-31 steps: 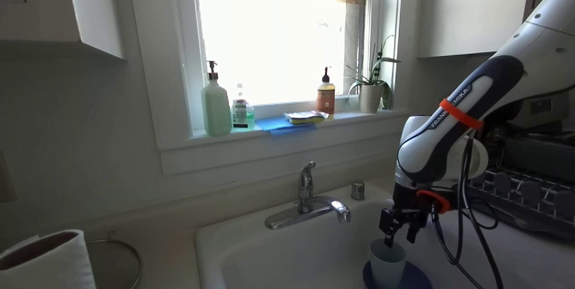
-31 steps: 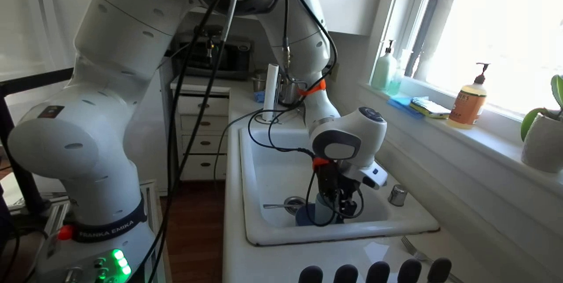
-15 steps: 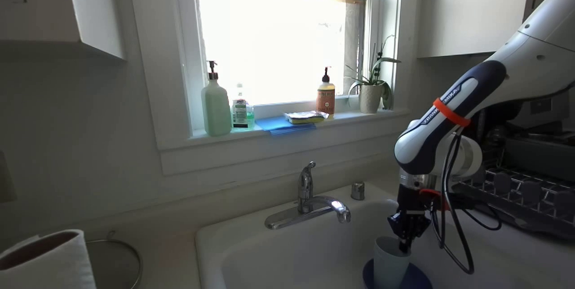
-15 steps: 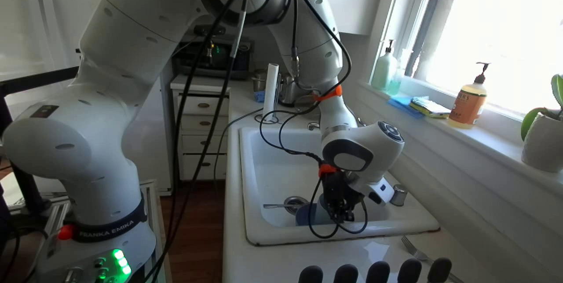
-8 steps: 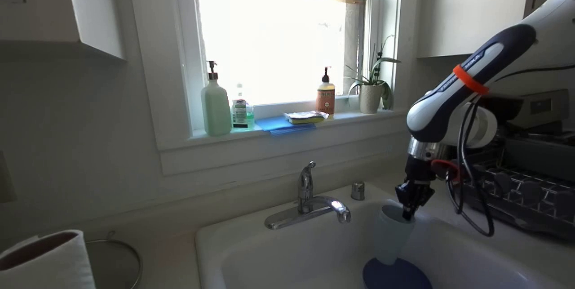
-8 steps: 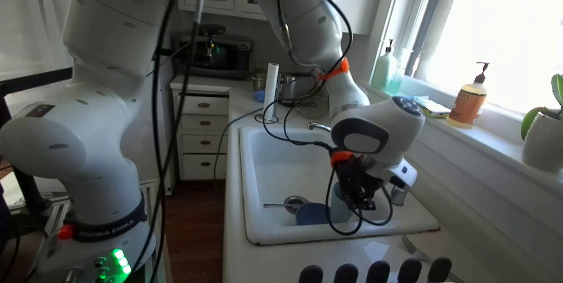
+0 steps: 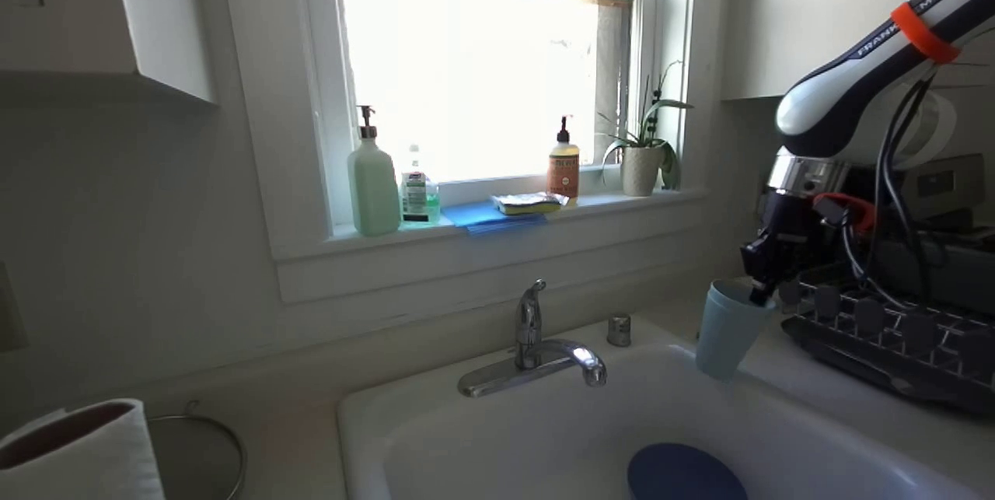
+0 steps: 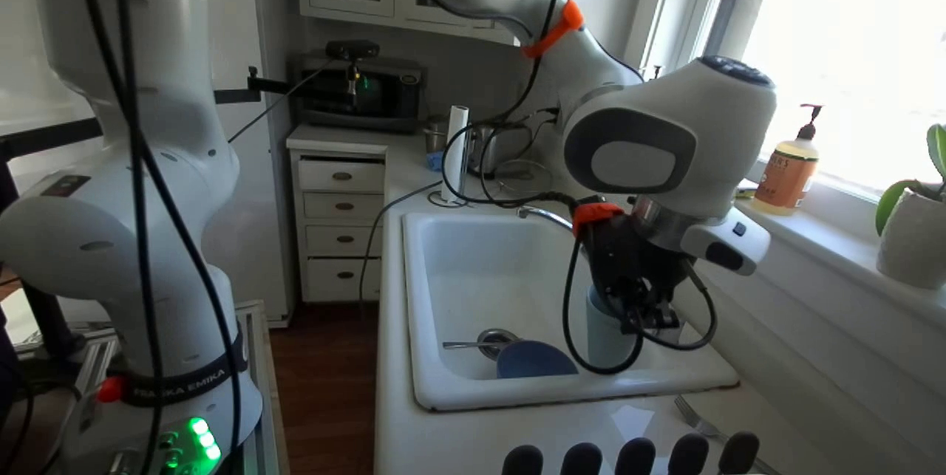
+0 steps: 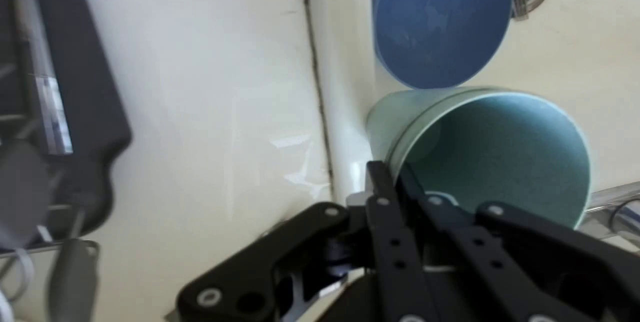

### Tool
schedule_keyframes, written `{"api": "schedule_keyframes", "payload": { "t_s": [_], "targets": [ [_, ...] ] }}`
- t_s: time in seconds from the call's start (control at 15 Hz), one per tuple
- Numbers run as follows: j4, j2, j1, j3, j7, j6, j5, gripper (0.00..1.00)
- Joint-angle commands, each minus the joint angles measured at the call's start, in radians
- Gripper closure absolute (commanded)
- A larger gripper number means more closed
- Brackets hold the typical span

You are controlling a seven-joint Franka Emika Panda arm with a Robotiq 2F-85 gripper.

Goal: Remove the cups from the blue bowl in the sink, put it on the counter, move the faucet head to the right and then open the tap

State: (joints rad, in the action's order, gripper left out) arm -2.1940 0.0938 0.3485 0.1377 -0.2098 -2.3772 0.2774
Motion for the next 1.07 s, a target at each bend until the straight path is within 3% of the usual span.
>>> {"api": "schedule_keyframes", "payload": {
  "t_s": [0.0,0.33,0.4,0.47,0.6,1.0],
  "targets": [
    [-0.040,-0.055,-0.016,0.089,0.150,0.051,-0.158,0.99],
    [-0.026,-0.045,-0.013,0.143,0.214,0.167,-0.228,0.99],
    [-0.020,-0.039,-0.014,0.149,0.250,0.192,-0.243,0.69],
    [-0.018,-0.035,-0.015,0.151,0.253,0.202,-0.240,0.68],
    [-0.025,-0.045,-0.022,0.146,0.263,0.166,-0.229,0.56],
    [-0.044,-0.112,-0.084,0.108,0.256,0.038,-0.271,0.13]
  ]
}}
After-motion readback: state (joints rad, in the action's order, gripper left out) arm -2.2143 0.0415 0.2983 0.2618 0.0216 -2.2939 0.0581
